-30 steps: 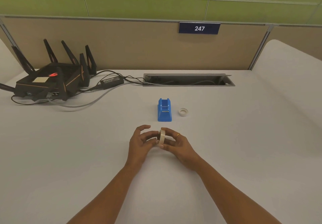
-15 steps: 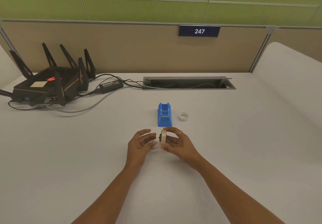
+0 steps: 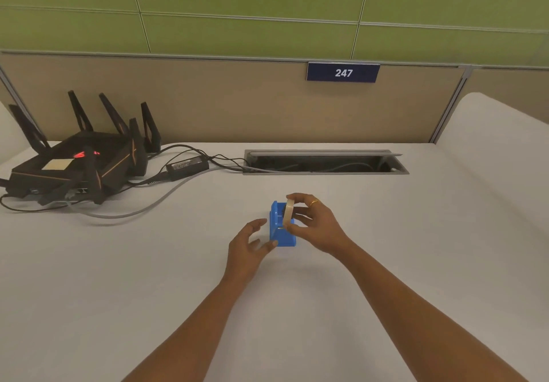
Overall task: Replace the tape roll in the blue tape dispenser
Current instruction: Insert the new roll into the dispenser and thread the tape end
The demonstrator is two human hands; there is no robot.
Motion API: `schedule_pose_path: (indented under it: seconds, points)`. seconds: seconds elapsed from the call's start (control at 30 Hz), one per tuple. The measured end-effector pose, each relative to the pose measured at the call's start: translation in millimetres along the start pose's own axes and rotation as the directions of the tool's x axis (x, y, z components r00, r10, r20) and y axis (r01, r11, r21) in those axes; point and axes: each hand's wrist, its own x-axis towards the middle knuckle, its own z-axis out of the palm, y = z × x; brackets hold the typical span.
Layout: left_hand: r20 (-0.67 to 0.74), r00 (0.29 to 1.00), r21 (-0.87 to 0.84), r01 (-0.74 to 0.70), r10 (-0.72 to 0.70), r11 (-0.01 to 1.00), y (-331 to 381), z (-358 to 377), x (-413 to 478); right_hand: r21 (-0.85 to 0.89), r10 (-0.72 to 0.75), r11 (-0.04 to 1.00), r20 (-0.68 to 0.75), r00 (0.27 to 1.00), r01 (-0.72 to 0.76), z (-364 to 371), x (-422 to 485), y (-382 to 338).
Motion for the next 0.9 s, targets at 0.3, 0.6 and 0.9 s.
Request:
schedule_pose_path:
  seconds: [0.3,0.6,0.9]
  points:
    - [0.103,0.993,0.182,-0.069,0.050,0.981,-7.0,13.7,26.2,-0.270,-0.021,0.962,0.047,0.999,0.033,-3.2,41.2,16.8]
    - [0.159,0.984,0.217,-0.113,0.079,0.970,-16.8,19.6,33.5,-0.349,0.024,0.937,0.103,0.994,0.013,-1.2,52.1,28.4]
    - [0.187,0.975,0.259,-0.167,0.121,0.951,-20.8,20.8,33.5,-0.316,0.048,0.949,0.125,0.991,-0.006,-1.1,55.4,29.5]
